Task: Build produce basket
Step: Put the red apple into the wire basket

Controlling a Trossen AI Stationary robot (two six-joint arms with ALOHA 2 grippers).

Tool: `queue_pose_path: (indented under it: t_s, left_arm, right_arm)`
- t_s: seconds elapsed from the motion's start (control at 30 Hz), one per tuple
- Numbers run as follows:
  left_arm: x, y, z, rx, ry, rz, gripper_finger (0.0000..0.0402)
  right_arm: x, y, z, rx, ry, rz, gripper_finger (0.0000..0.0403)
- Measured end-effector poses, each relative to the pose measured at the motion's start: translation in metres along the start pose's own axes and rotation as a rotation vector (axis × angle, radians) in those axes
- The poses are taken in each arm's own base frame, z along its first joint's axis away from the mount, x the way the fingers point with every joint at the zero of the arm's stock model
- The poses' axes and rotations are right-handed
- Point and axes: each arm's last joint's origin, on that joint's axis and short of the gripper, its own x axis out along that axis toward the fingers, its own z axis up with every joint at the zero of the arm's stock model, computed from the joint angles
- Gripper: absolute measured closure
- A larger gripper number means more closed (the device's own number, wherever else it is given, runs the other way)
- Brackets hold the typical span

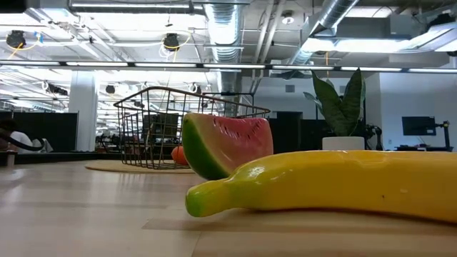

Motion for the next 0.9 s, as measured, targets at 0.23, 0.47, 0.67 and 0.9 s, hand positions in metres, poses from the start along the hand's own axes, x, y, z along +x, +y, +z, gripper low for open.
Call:
queue_pose_path:
  t_s: [0.23,0.47,0.67,0.9]
  left_arm:
    - [0.0,-0.004,0.001,0.1,-0.03,-0.03,0.0269]
    - [0.0,-0.004,0.0,0.153,-0.069,-0.007,0.0269]
    - [0.006,-0.003,0.0,0.203,-0.076,0.032,0.0269]
    - [0.024,-0.003,-0.001,0.194,-0.061,0.053,0.0269]
  right_arm:
    - [0.0,0.0,0.0,0.0,0.0,0.0,0.0101]
    - [0.0,0.0,0.0,0.001,0.0,0.0,0.0101]
    - [0.0,0.0,0.0,-0.011,-0.001,0.0,0.0101]
    - [0.0,0.0,0.0,-0.013,-0.001,-0.001,0.0101]
